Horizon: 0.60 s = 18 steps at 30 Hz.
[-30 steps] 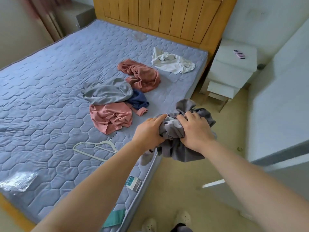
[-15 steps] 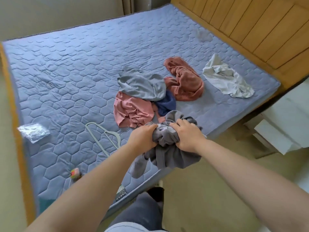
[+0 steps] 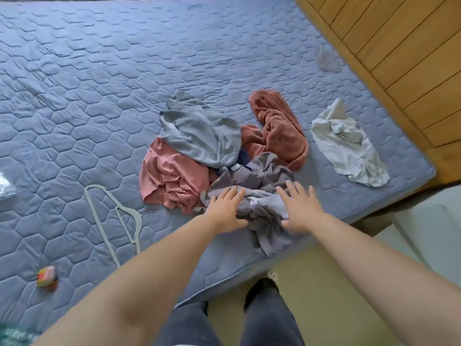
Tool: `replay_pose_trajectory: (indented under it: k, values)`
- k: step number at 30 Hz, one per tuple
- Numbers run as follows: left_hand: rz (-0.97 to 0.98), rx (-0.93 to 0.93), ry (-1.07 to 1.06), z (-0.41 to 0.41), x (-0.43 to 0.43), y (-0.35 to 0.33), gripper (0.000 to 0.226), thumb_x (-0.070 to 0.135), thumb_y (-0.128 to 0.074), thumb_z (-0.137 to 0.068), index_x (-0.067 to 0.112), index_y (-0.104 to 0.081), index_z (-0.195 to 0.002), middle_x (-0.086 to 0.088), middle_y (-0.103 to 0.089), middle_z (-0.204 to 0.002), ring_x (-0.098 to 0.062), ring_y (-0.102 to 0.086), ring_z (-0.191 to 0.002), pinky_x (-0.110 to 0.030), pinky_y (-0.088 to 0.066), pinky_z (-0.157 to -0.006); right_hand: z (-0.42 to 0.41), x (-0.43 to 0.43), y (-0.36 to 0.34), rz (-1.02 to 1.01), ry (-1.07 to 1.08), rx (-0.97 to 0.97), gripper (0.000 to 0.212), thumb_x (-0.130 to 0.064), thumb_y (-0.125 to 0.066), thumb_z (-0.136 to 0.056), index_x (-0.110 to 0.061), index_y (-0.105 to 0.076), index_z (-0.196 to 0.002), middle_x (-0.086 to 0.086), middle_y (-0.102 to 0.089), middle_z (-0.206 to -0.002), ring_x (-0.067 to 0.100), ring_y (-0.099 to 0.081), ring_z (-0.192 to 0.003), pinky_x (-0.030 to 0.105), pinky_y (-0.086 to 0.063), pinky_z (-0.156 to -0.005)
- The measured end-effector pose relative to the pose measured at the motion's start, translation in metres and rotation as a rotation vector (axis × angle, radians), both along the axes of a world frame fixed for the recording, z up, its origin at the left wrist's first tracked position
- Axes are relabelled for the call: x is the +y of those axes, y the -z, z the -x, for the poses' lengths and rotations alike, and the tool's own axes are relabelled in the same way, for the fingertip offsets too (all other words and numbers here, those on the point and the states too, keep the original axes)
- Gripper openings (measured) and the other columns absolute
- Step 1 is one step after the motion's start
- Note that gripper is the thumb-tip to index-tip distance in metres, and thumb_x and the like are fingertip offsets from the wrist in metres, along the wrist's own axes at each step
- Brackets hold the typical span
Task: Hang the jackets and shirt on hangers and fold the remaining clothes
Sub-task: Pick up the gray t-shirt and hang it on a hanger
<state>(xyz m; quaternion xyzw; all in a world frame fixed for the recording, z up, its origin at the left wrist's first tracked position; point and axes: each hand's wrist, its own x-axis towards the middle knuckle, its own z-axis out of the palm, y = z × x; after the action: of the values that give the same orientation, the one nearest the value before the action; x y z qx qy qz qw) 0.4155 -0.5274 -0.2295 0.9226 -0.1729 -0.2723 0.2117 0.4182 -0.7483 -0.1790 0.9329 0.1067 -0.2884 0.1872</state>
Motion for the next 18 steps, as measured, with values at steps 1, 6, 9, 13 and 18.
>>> replay_pose_trajectory:
  k: [1,6,9,13,18]
  values:
    - [-0.017,0.024,-0.028,-0.004,-0.007,0.011,0.092,0.047,-0.06,-0.085,0.026,-0.002,-0.153,0.0,-0.002,-0.161,-0.021,-0.002,-0.147,-0.05,-0.014,-0.117,-0.007,-0.006,0.011,-0.008,-0.013,0.01,0.092,-0.055,-0.049,-0.088,-0.022,0.007,-0.152,0.01,0.01,-0.16,0.03,0.005,-0.147,0.055,-0.005,-0.116]
    - [-0.096,0.09,-0.237,-0.022,-0.038,0.066,0.085,0.041,-0.055,-0.09,0.025,-0.002,-0.153,-0.003,0.001,-0.161,-0.023,-0.002,-0.147,-0.049,-0.015,-0.117,-0.058,-0.027,0.076,-0.079,-0.114,0.088,0.084,-0.049,-0.046,-0.092,-0.018,0.003,-0.153,0.01,0.007,-0.16,0.028,0.004,-0.147,0.052,-0.005,-0.117]
    - [-0.155,0.143,-0.359,-0.029,-0.061,0.103,0.082,0.038,-0.054,-0.091,0.022,-0.002,-0.153,-0.004,0.001,-0.161,-0.023,-0.001,-0.147,-0.047,-0.016,-0.117,-0.086,-0.043,0.121,-0.128,-0.171,0.146,0.082,-0.048,-0.045,-0.093,-0.018,0.001,-0.153,0.009,0.006,-0.16,0.027,0.003,-0.147,0.051,-0.006,-0.118]
    - [-0.197,0.234,-0.559,-0.028,-0.091,0.158,0.078,0.035,-0.053,-0.091,0.025,-0.006,-0.153,-0.003,-0.001,-0.161,-0.023,-0.002,-0.147,-0.05,-0.02,-0.115,-0.099,-0.078,0.176,-0.141,-0.278,0.209,0.082,-0.048,-0.048,-0.092,-0.02,0.001,-0.153,0.008,0.007,-0.16,0.026,0.002,-0.147,0.053,-0.009,-0.117]
    - [-0.074,0.433,-0.702,-0.017,-0.135,0.222,0.083,0.031,-0.056,-0.09,0.032,-0.001,-0.152,-0.006,0.003,-0.16,-0.029,-0.009,-0.146,-0.046,-0.025,-0.114,-0.096,-0.124,0.243,-0.284,0.014,0.379,0.083,-0.044,-0.054,-0.087,-0.035,-0.002,-0.151,0.004,0.005,-0.159,0.029,-0.006,-0.145,0.059,-0.018,-0.111]
